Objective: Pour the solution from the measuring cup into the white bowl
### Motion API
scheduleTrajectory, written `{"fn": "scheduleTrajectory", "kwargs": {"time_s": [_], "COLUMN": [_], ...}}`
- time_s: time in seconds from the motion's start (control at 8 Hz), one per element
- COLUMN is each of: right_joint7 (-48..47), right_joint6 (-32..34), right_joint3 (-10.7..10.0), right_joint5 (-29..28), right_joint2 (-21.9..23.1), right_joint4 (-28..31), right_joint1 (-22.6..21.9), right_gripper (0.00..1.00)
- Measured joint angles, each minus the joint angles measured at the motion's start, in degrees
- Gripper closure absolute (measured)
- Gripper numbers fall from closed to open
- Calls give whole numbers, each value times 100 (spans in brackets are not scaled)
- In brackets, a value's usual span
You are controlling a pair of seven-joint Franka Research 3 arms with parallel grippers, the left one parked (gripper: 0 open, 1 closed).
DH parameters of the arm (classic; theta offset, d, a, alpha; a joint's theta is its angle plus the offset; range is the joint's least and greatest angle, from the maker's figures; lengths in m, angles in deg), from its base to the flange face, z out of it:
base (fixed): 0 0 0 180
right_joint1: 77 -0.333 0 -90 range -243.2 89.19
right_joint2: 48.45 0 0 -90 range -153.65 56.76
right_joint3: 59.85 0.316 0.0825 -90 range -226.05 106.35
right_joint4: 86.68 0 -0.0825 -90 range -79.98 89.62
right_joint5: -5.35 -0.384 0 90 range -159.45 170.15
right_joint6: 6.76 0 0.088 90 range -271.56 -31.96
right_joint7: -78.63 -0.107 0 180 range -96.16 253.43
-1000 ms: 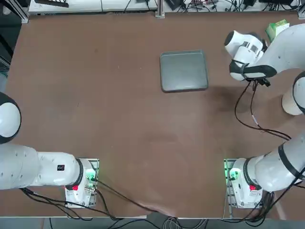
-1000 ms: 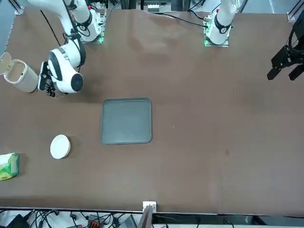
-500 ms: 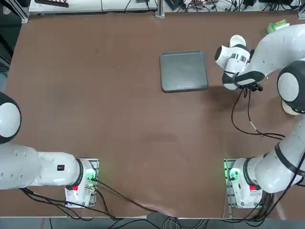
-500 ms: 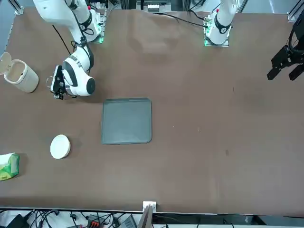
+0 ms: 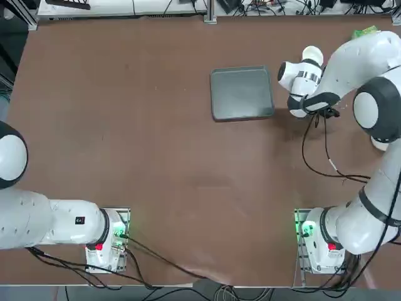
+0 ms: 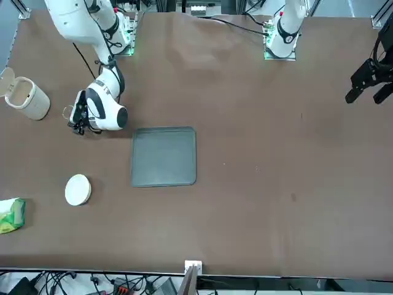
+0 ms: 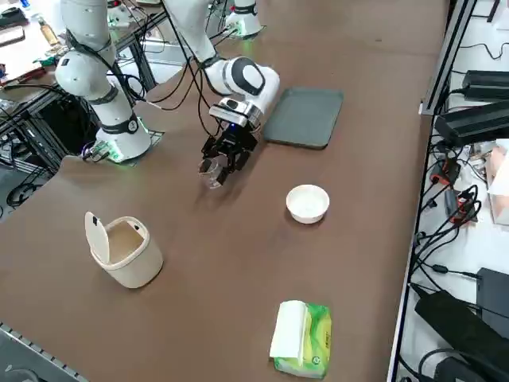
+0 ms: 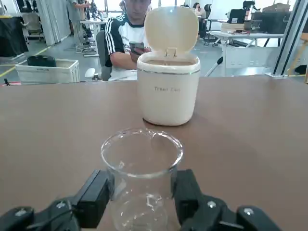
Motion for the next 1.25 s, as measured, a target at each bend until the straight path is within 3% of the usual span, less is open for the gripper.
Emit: {"fn": "scheduleTrajectory", "kwargs": {"time_s": [0.5, 0.88, 1.25], "right_joint7": [-51, -49, 22], "right_joint6": [27, 8, -101], "right_joint3": [0, 0, 1], "right_joint5": [0, 0, 0], "right_joint2": [-734, -930, -977], "right_joint4": [-295, -343, -433], "right_joint1": [-109, -115, -118], "right_gripper": [26, 26, 9]}}
